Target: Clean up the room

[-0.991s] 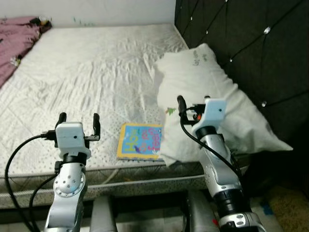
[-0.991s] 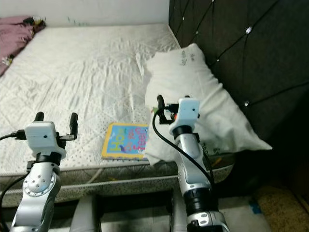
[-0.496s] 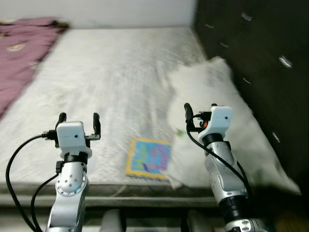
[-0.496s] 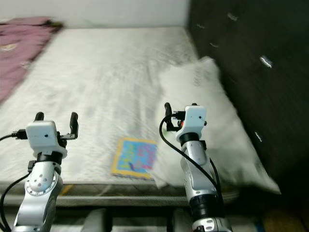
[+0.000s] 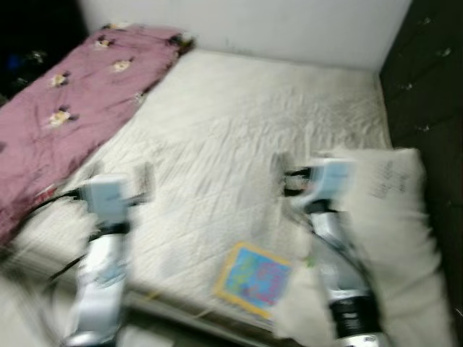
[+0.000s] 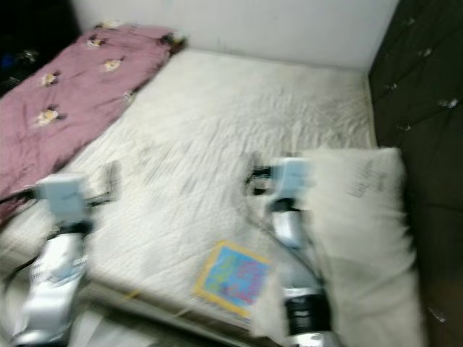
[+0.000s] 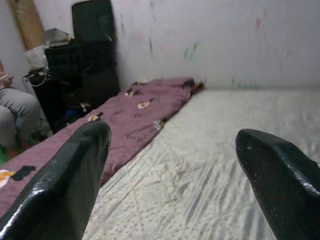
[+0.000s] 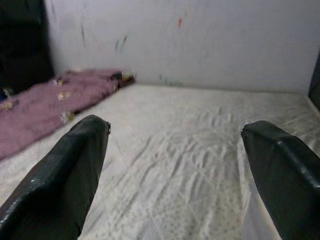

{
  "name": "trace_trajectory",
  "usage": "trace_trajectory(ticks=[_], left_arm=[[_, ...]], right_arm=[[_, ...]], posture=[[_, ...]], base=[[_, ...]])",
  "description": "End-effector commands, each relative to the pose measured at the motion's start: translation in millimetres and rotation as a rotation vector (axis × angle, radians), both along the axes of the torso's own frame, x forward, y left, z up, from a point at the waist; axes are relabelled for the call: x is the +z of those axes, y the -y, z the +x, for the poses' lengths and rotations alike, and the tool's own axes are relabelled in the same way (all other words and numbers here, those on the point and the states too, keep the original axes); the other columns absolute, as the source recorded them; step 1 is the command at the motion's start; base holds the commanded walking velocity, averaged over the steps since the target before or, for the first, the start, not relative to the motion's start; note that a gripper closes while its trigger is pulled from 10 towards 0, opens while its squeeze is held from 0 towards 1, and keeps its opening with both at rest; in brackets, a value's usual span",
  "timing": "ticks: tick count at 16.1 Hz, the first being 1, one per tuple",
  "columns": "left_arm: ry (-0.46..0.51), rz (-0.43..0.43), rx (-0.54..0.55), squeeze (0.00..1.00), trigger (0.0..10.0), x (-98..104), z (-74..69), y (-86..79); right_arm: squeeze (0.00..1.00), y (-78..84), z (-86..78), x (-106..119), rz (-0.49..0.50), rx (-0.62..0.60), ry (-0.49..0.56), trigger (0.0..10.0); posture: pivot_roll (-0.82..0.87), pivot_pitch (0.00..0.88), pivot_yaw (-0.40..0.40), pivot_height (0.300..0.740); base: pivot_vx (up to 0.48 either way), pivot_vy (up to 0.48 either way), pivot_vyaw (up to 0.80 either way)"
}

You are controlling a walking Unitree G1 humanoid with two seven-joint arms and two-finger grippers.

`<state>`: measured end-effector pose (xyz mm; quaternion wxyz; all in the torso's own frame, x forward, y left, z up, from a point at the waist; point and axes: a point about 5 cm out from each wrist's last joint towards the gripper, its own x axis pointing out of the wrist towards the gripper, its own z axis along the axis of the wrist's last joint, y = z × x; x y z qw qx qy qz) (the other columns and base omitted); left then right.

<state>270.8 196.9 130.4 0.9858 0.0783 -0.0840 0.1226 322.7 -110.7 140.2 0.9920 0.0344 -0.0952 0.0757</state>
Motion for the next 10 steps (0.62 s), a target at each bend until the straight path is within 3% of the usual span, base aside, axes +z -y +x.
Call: trace_trajectory(ticks=[1, 6, 10], left_arm=[[0.008, -0.006, -0.050, 0.00, 10.0, 3.3, 6.3, 19.8], [0.000, -0.059, -0.089, 0.00, 10.0, 1.0, 8.6, 25.9], [-0.006, -0.103, -0.096, 0.00, 10.0, -0.1, 9.4, 27.7]], right_arm=[[0.00, 32.3, -6.5, -10.0, -0.027, -0.096, -0.039, 10.0], [0.00, 34.6, -22.3, -19.9, -0.059, -0.065, -0.087, 10.0], [0.00, 33.3, -24.2, -19.1, -0.051, -0.057, -0.099, 10.0]], posture=[[0.04, 0.000, 0.017, 0.740], [0.03, 0.000, 0.005, 0.740], [0.03, 0.000, 0.000, 0.740]], base=[[0.000, 0.000, 0.00], [0.000, 0.000, 0.00], [0.000, 0.000, 0.00]])
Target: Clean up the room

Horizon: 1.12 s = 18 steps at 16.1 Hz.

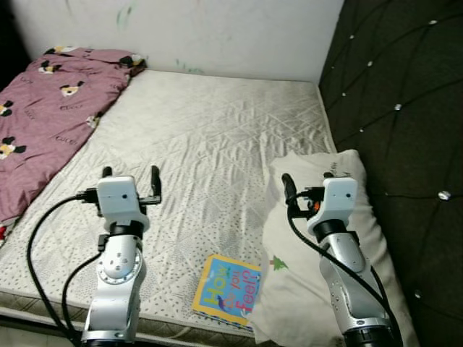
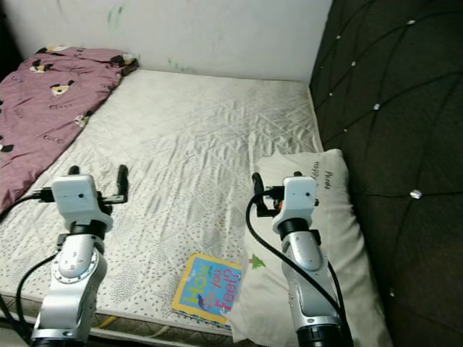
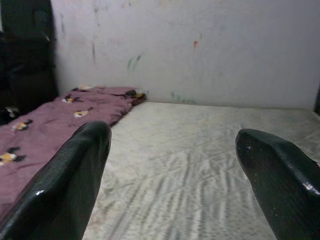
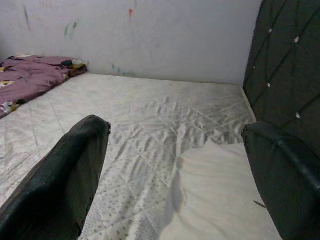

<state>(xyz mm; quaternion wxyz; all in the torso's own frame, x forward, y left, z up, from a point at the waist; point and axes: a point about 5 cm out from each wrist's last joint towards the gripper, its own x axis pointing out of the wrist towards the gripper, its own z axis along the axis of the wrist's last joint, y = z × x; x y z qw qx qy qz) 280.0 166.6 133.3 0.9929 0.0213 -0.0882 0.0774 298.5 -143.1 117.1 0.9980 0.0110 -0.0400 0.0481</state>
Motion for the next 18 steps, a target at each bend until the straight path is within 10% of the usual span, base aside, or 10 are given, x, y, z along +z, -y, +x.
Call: trace_trajectory(ticks=[1, 18], left_arm=[[-0.020, -0.004, 0.002, 0.00, 10.0, -3.0, 0.7, -2.4], [-0.019, -0.016, 0.003, 0.00, 10.0, -2.2, 5.5, -2.1]], right_arm=[[0.00, 0.0, 1.4, 5.2, 0.001, 0.003, 0.009, 10.0], [0.00, -7.0, 8.3, 11.4, 0.011, 0.042, 0.022, 10.0]], posture=[[0.03, 0.002, -0.001, 0.740], [0.03, 0.000, -0.004, 0.740]], base=[[0.000, 0.000, 0.00], [0.000, 0.336, -0.19]])
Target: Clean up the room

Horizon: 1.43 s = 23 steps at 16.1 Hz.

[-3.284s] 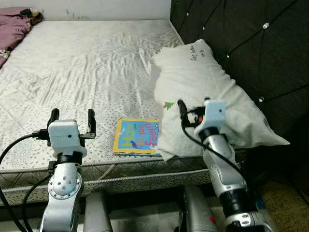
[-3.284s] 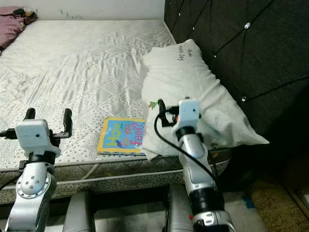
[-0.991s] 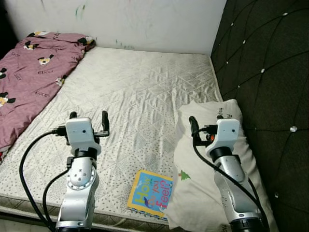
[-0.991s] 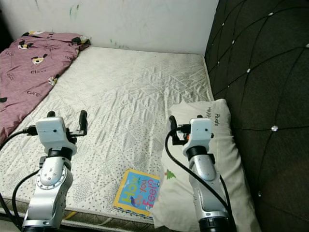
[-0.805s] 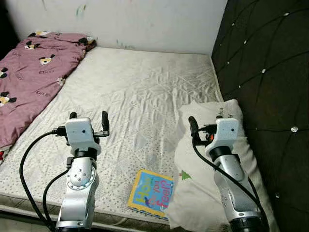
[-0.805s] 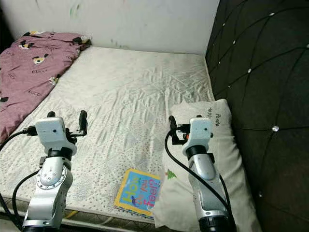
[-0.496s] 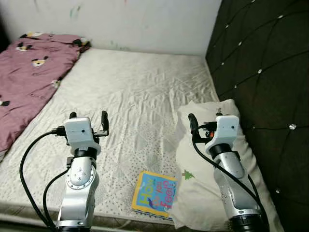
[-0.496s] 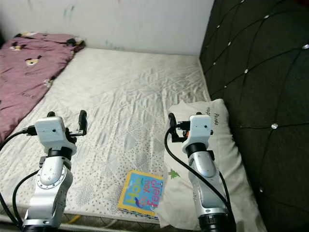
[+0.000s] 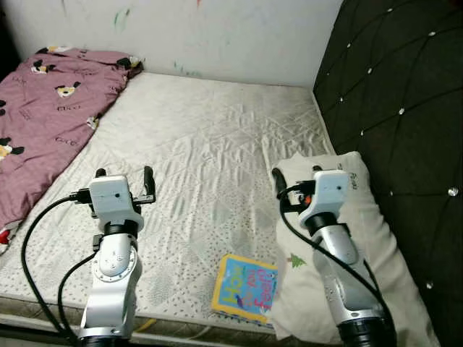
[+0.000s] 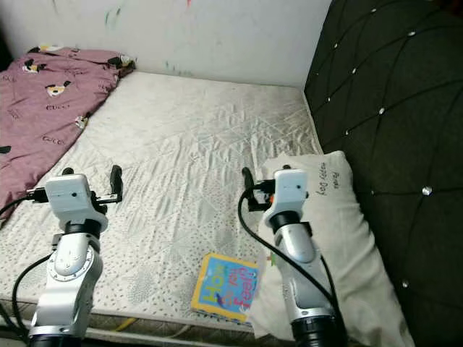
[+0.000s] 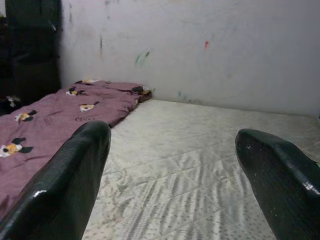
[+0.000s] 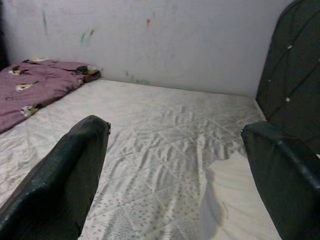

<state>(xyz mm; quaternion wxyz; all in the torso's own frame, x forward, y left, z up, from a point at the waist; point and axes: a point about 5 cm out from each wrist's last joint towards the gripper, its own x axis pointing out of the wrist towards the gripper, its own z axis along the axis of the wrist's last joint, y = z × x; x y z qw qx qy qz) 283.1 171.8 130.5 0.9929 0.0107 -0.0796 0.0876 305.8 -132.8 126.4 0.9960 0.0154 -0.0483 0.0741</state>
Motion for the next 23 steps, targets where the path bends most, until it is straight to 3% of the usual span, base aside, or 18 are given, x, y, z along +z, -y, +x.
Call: trace_trajectory(ticks=[1, 6, 17, 23], left_arm=[[-0.004, 0.006, -0.013, 0.00, 10.0, 0.6, 2.3, 2.8], [-0.006, 0.007, -0.011, 0.00, 10.0, 0.6, 3.1, 2.7], [-0.005, -0.006, -0.019, 0.00, 10.0, 0.3, 3.9, 4.3], [0.015, -0.048, -0.112, 0.00, 10.0, 2.8, 1.9, 12.1]], right_arm=[[0.00, 2.9, 0.8, 1.6, 0.003, -0.011, 0.005, 10.0], [0.00, 1.8, 1.0, 1.6, -0.025, -0.008, 0.010, 10.0], [0.00, 3.5, 2.3, -0.2, -0.019, -0.018, -0.002, 10.0], [0.00, 3.3, 1.9, -2.4, -0.021, -0.016, -0.009, 10.0]], posture=[[0.03, 0.000, -0.003, 0.740], [0.03, 0.000, -0.003, 0.740], [0.03, 0.003, -0.003, 0.740], [0.02, 0.006, -0.003, 0.740]], base=[[0.000, 0.428, 0.00], [0.000, 0.463, 0.48], [0.000, 0.479, -0.04], [0.000, 0.000, -0.27]])
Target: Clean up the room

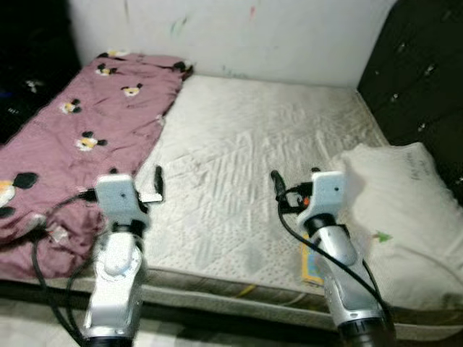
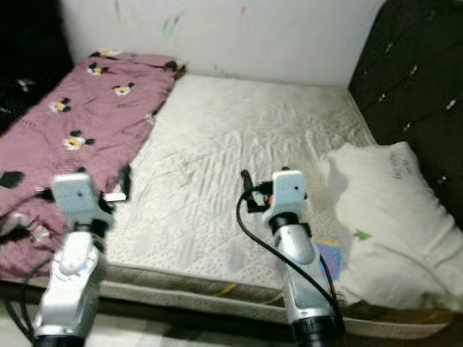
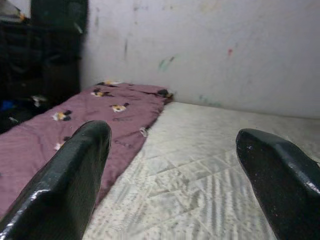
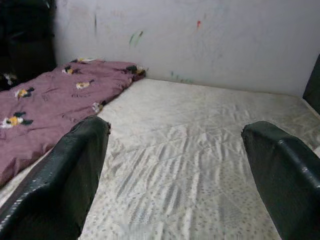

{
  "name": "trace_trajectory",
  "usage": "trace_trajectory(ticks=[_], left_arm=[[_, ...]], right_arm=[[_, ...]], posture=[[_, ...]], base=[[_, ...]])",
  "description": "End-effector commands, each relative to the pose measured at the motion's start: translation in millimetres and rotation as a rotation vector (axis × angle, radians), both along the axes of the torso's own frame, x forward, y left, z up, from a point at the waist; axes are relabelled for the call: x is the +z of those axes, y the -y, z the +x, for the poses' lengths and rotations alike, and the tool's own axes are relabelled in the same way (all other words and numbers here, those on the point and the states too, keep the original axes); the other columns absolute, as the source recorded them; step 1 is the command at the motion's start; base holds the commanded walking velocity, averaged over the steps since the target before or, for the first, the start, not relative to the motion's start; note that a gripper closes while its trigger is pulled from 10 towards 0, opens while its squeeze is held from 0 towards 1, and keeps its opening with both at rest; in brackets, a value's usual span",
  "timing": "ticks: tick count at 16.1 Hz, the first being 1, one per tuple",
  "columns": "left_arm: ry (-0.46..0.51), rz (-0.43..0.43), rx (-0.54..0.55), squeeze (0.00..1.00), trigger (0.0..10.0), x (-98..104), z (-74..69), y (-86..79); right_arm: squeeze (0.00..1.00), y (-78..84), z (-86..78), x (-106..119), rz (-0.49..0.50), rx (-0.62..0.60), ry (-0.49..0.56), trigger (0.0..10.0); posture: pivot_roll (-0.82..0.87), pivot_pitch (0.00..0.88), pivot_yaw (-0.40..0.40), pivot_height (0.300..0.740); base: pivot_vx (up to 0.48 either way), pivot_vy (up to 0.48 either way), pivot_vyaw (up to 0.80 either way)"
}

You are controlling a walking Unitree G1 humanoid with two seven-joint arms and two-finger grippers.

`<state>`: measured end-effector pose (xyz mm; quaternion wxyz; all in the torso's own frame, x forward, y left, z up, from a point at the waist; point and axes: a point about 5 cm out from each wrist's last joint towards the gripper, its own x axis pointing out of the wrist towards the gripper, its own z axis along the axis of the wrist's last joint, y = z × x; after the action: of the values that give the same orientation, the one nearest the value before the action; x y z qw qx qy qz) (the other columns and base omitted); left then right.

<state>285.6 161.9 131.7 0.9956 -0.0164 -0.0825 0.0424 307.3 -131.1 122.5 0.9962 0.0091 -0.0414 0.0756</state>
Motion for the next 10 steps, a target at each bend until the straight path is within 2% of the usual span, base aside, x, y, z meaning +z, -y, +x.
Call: trace_trajectory(ticks=[1, 3, 5, 7, 8, 10], left_arm=[[0.007, -0.003, -0.018, 0.00, 10.0, 1.7, -0.8, 1.7], [0.006, -0.009, -0.020, 0.00, 10.0, 1.6, -0.8, 1.3], [0.005, -0.022, -0.028, 0.00, 10.0, 1.4, -1.0, 1.7], [-0.005, -0.047, -0.006, 0.00, 10.0, 0.3, -0.4, 0.9], [-0.002, -0.045, -0.010, 0.00, 10.0, 0.5, -0.4, 1.1], [-0.003, -0.053, -0.019, 0.00, 10.0, 0.2, -0.6, 1.6]], right_arm=[[0.00, 5.1, 0.6, 1.0, -0.007, -0.019, -0.001, 10.0], [0.00, 5.0, 0.6, 1.0, -0.007, -0.021, 0.000, 10.0], [0.00, 5.1, 0.3, 0.9, -0.006, -0.021, 0.001, 10.0], [0.00, 5.3, 0.2, 0.2, -0.007, -0.022, -0.001, 10.0], [0.00, 5.4, 0.0, 0.0, -0.008, -0.022, -0.002, 10.0], [0.00, 5.6, -0.1, -0.3, -0.012, -0.022, -0.005, 10.0]], posture=[[0.02, 0.009, -0.003, 0.740], [0.02, 0.009, -0.003, 0.740], [0.02, 0.009, -0.001, 0.740], [0.02, 0.009, -0.001, 0.740], [0.02, 0.011, 0.001, 0.740], [0.02, 0.011, 0.001, 0.740]], base=[[0.000, 0.000, -0.66], [0.000, 0.000, -0.80], [0.000, 0.000, -0.44], [0.000, 0.000, 0.00], [0.000, 0.307, 0.00], [0.000, 0.480, -0.73]])
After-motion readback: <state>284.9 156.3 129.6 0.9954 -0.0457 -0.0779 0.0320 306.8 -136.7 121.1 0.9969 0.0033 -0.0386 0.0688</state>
